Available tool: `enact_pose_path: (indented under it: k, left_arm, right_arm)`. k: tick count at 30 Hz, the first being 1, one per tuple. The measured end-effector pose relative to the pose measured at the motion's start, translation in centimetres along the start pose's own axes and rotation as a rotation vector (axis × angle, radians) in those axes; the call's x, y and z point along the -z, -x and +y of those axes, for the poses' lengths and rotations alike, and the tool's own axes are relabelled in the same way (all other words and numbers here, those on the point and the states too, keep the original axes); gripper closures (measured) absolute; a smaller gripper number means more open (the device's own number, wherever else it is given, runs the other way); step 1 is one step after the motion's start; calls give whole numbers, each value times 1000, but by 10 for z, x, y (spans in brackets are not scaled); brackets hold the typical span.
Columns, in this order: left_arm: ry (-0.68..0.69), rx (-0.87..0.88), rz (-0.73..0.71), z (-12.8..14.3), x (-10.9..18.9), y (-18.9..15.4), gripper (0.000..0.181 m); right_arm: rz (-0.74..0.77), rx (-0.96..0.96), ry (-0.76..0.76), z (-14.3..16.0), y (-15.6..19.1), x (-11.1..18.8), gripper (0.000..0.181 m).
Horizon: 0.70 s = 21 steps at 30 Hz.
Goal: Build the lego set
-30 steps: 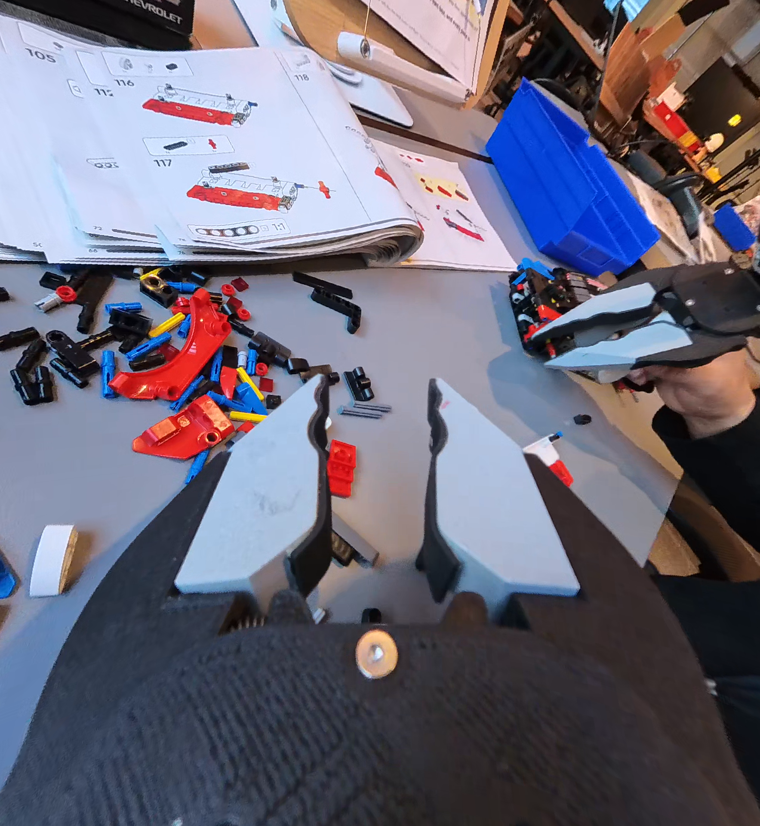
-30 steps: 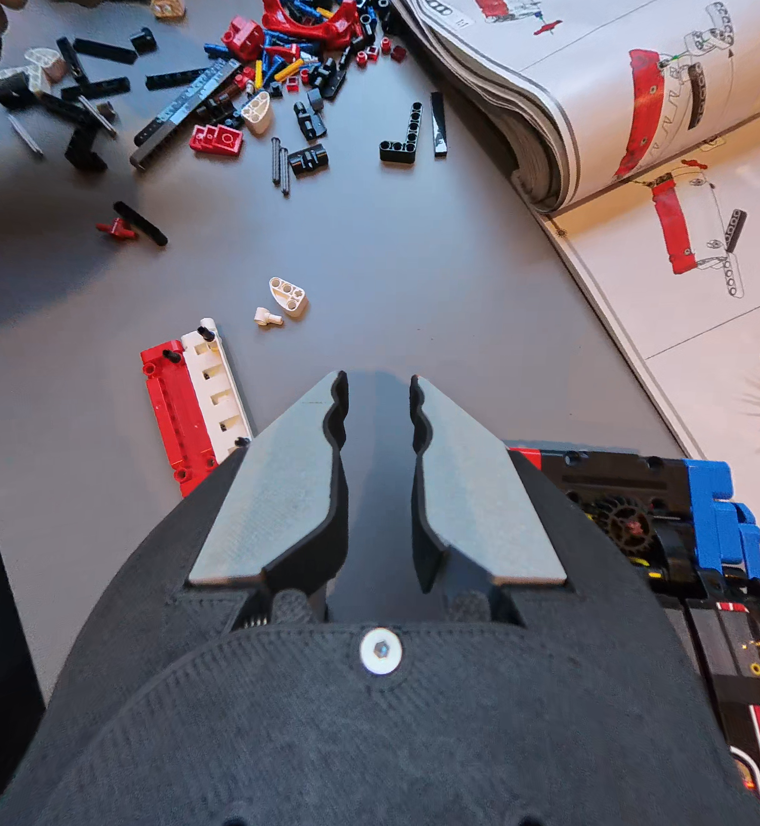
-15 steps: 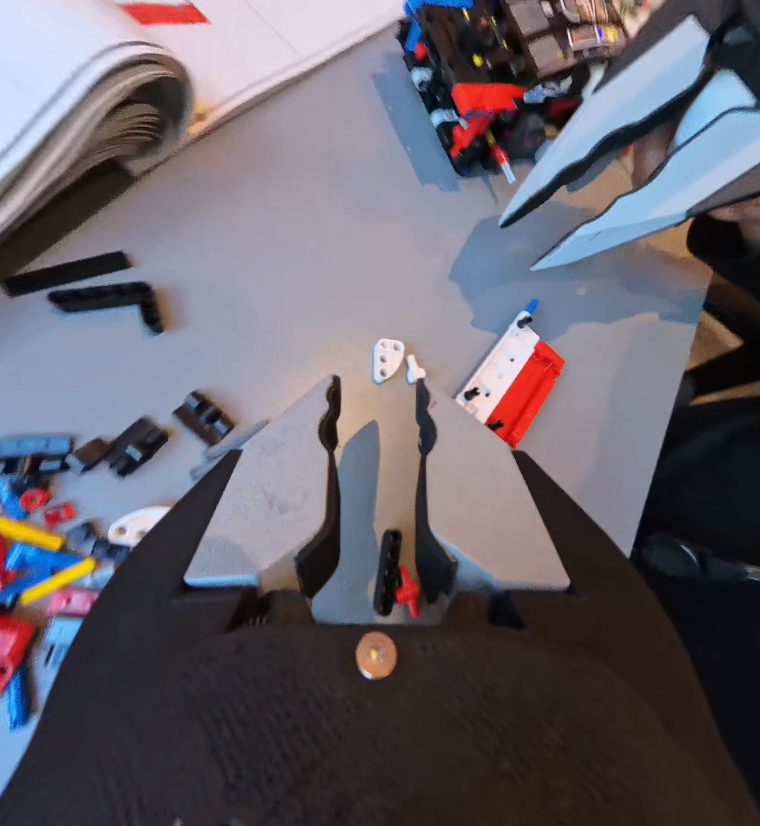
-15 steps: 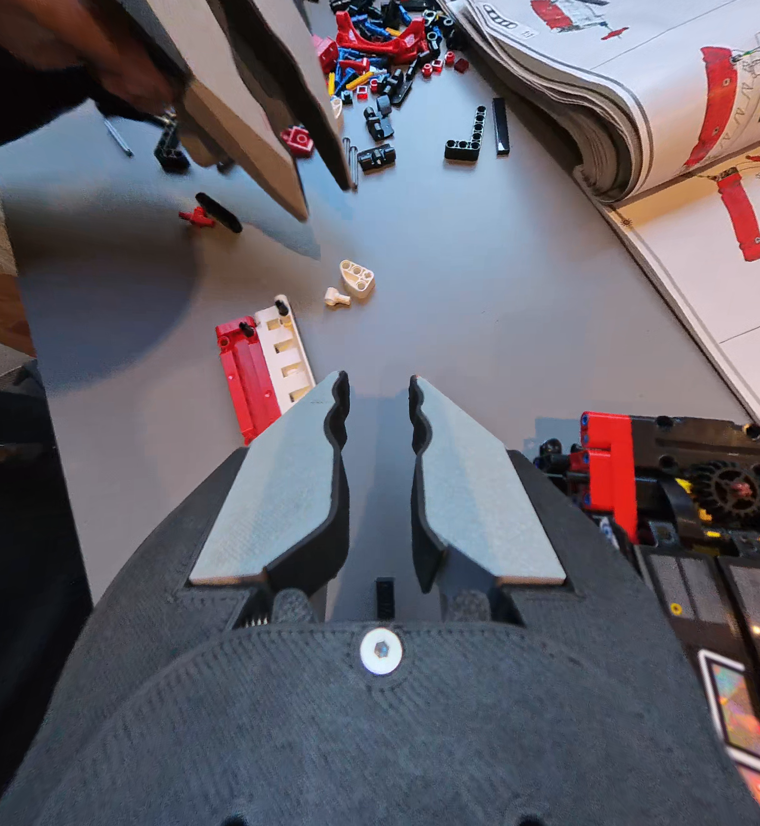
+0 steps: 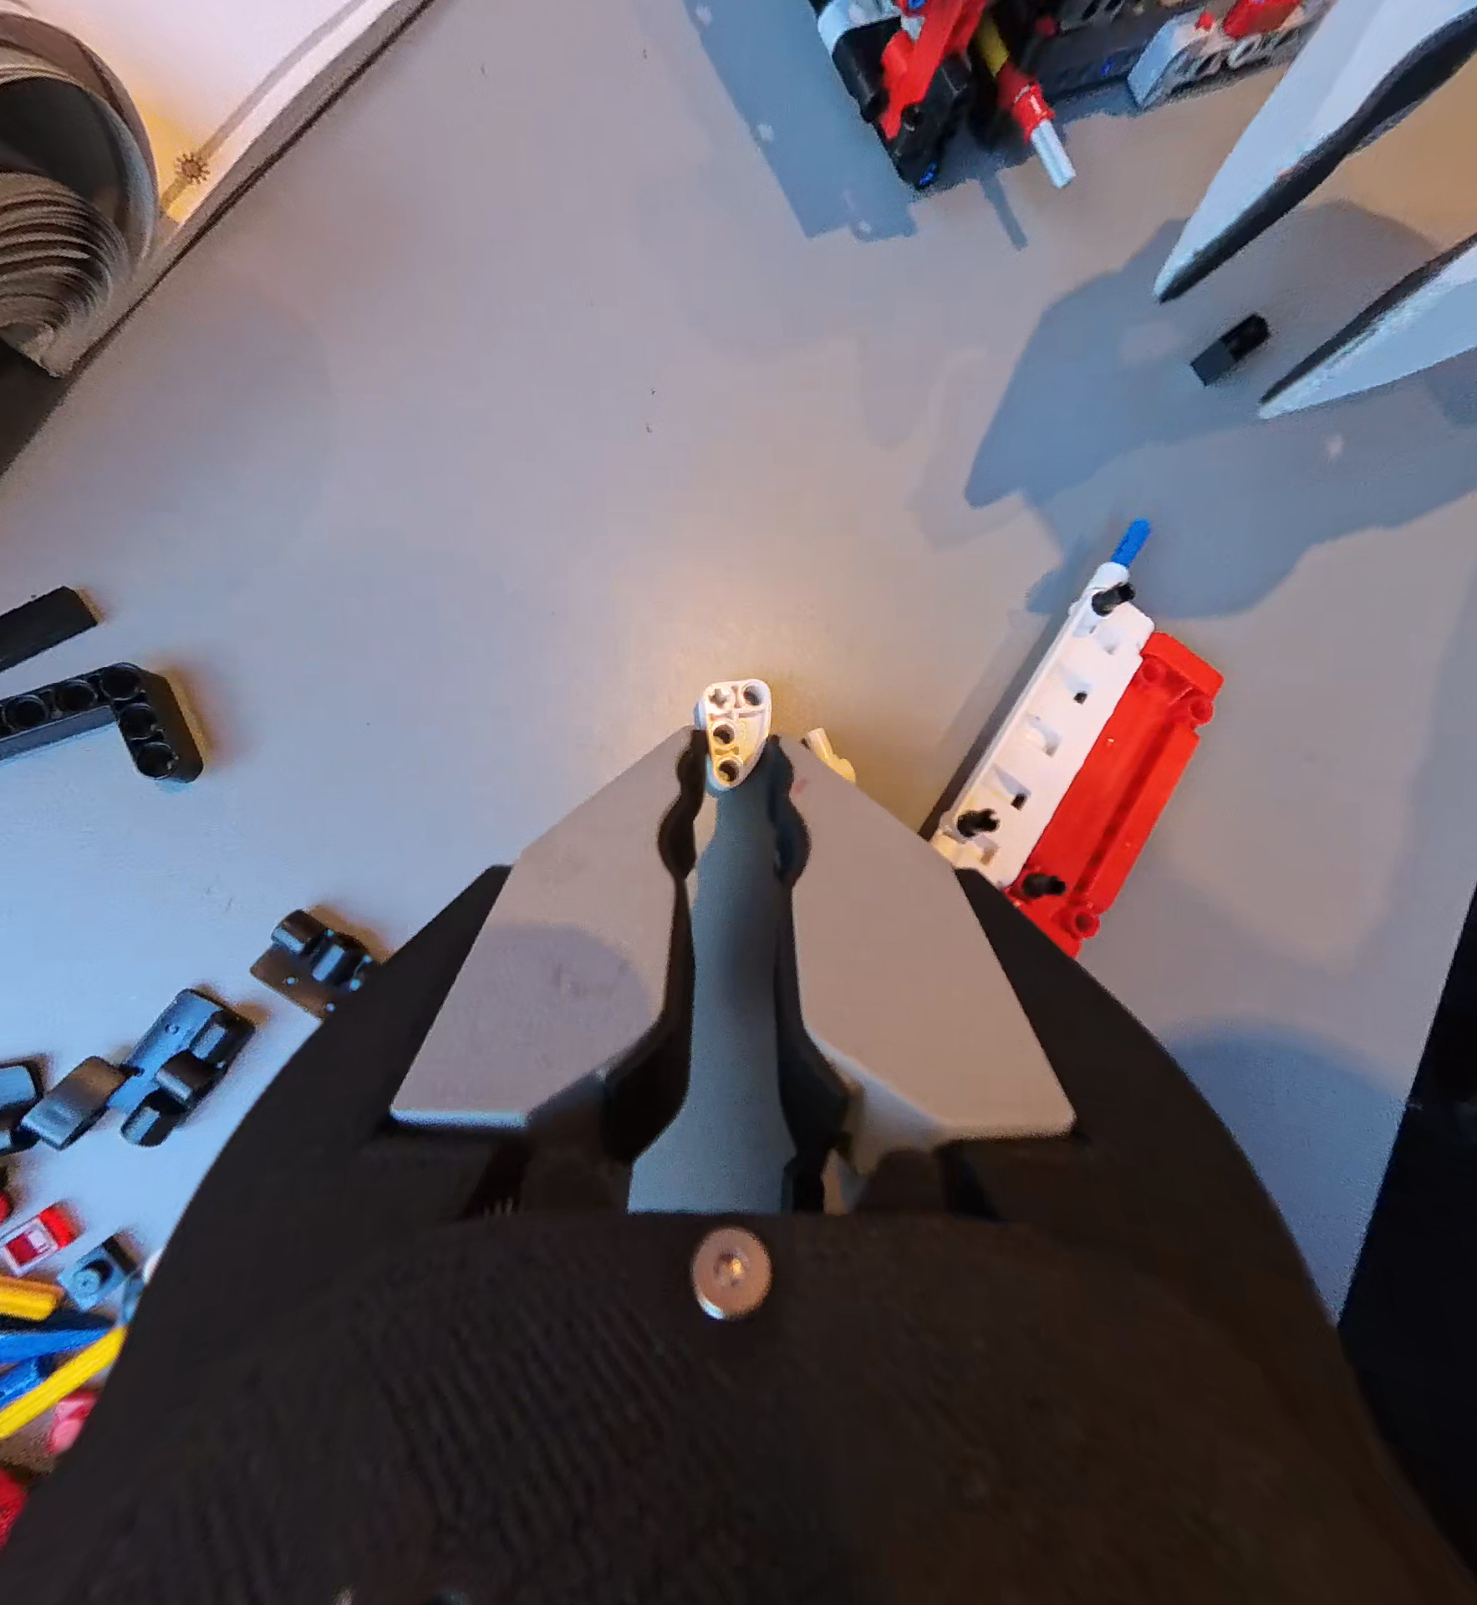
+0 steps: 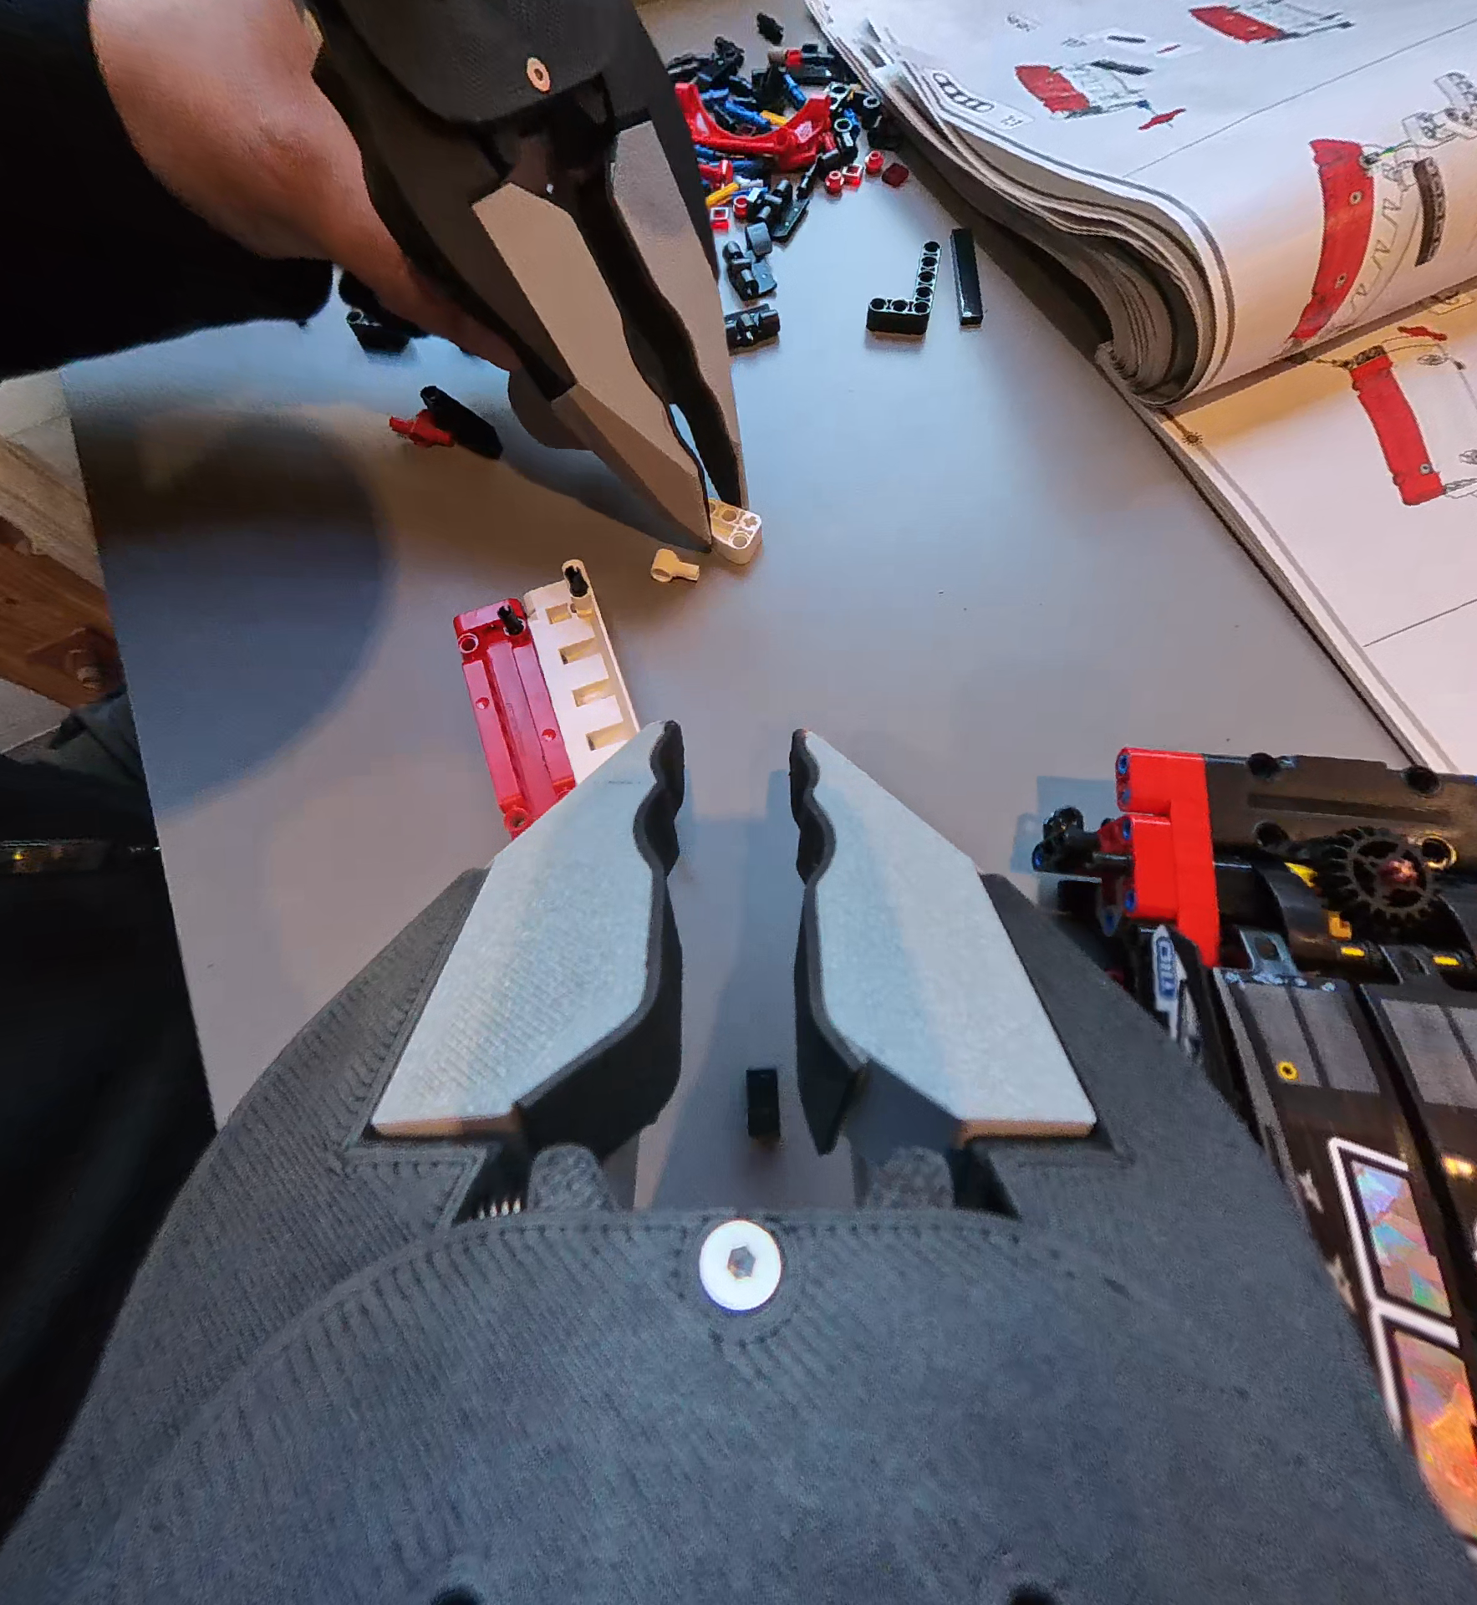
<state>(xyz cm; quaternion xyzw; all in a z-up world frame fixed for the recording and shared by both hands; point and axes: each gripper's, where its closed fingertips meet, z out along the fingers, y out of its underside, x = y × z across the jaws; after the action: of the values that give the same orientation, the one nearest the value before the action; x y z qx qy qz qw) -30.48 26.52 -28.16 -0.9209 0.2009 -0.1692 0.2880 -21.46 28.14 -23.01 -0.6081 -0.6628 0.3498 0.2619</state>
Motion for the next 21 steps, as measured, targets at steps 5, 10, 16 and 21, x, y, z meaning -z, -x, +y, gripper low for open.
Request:
enact_pose_path:
  k: [5,10,16,21]
  left_arm:
    - [-51,7,-75,1,5,9,170]
    - [-301,-127,-179,-25,41,9,171]
    - [-481,-548,-446,-50,78,-13,171]
    - [-484,-747,-526,-55,77,-31,170]
  right_arm:
    - [-20,20,-3,-7,0,-9,158]
    - [-54,35,11,-18,3,-27,157]
    - [-211,-89,-120,-62,13,-36,156]
    - [-313,-109,-156,-84,19,-35,153]
